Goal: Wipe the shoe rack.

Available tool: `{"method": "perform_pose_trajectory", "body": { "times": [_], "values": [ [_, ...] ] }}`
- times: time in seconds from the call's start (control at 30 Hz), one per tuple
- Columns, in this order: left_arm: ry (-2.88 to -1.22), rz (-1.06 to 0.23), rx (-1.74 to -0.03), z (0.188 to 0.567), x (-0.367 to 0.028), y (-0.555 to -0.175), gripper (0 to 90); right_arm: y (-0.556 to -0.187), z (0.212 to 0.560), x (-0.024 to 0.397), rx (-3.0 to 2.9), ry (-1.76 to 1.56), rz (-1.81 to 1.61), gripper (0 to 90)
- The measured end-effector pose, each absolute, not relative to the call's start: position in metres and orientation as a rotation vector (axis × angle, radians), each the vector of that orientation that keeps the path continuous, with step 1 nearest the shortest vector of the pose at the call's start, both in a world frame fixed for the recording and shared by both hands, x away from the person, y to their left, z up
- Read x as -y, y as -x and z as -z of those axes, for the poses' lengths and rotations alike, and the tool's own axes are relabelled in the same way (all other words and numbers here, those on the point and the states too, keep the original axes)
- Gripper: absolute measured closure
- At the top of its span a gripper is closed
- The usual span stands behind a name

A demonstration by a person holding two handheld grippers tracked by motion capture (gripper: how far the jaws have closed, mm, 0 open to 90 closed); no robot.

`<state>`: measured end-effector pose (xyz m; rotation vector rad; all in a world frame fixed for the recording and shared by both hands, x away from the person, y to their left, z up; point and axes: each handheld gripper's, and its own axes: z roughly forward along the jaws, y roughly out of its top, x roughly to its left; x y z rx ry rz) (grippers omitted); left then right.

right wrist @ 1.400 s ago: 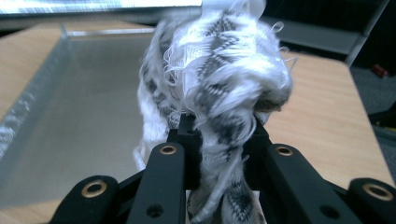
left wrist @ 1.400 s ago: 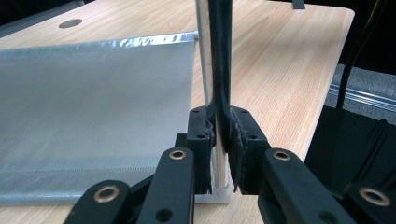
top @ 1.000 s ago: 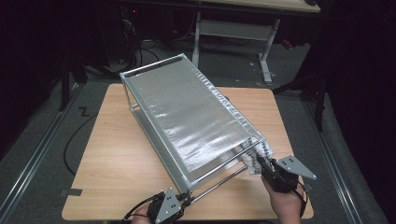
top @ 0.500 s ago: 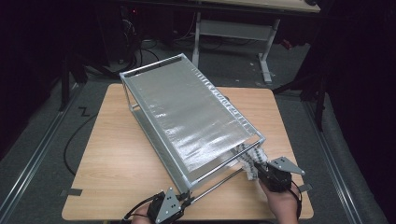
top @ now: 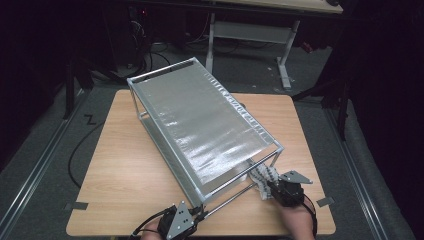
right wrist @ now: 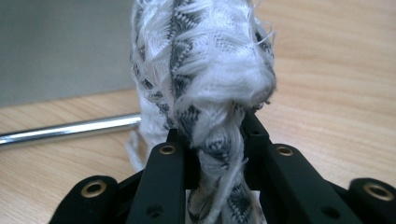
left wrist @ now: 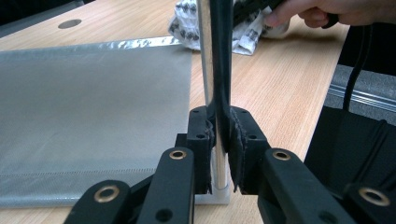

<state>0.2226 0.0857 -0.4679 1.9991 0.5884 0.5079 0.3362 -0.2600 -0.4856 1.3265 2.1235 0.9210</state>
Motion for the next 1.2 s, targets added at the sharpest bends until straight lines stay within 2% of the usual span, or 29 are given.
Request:
{"method": "perform_pose_trajectory", "body": {
  "times": [0.2, 0.4, 0.53, 0.7, 1.2],
  "values": [
    [-2.001, -0.501, -0.58, 0.468, -0.085, -0.224, 79.3, -0.336, 0.489, 0.26, -2.153, -1.324, -0.899, 75.6],
    [-2.024, -0.487, -0.552, 0.466, -0.083, -0.228, 79.2, -0.309, 0.467, 0.272, -2.111, -1.32, -0.94, 75.6],
    [-2.047, -0.501, -0.569, 0.463, -0.092, -0.232, 78.9, -0.287, 0.456, 0.283, -2.083, -1.289, -0.93, 75.6],
    [-2.045, -0.513, -0.614, 0.463, -0.112, -0.23, 78.8, -0.281, 0.447, 0.296, -2.011, -1.347, -1.017, 75.5],
    [-2.008, -0.581, -0.708, 0.465, -0.143, -0.204, 78.4, -0.308, 0.436, 0.27, -1.958, -1.227, -1.054, 74.6]
  ]
}}
